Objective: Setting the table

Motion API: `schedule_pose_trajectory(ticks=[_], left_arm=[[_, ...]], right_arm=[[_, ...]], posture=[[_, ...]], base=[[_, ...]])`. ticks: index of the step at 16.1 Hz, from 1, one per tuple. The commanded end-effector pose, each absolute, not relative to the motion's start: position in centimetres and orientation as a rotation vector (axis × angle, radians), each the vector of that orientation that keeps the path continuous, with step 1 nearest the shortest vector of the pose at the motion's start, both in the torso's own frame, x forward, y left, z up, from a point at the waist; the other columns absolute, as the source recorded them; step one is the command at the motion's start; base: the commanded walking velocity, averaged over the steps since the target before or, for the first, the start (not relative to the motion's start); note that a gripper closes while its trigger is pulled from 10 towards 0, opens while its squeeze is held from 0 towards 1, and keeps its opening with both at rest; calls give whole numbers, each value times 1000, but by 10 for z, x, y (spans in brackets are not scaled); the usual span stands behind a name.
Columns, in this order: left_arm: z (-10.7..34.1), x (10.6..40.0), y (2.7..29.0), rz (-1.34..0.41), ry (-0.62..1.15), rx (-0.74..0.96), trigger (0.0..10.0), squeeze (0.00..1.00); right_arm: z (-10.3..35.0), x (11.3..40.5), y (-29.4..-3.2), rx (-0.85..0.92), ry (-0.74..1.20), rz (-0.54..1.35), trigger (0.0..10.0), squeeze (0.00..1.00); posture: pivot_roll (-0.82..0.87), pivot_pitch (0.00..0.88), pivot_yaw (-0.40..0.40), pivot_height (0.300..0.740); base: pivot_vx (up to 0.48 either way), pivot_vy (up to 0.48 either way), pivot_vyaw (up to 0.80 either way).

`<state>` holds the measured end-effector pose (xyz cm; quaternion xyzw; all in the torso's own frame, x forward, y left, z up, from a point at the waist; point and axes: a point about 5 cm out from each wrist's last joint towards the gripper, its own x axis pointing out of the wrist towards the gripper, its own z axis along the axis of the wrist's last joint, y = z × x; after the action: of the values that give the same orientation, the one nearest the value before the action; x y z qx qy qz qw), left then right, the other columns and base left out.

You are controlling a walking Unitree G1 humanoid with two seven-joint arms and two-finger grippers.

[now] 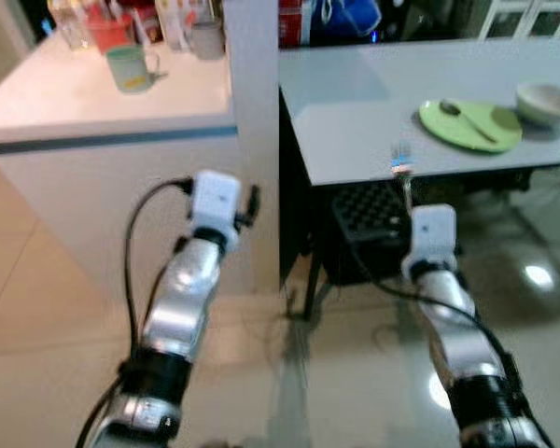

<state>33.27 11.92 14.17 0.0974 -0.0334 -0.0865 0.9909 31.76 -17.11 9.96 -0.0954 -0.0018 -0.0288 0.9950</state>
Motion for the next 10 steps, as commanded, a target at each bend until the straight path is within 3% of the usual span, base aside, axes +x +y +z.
schedule_pose_trajectory(ticks=[1, 3, 10], left_arm=[[142, 333, 125, -152, -58, 211, 10000, 0], [141, 334, 126, -141, -52, 213, 10000, 0], [140, 334, 119, -178, -48, 198, 10000, 0]], right_arm=[[105, 319, -168, -181, -22, -52, 0, 0], [105, 319, -168, -181, -22, -52, 0, 0], [106, 319, -171, -183, -22, -56, 0, 0]], posture=[[-22, 0, 14, 740], [-24, 0, 14, 740], [-29, 0, 14, 740]], base=[[0, -480, 0], [0, -472, 0], [0, 0, 0]])
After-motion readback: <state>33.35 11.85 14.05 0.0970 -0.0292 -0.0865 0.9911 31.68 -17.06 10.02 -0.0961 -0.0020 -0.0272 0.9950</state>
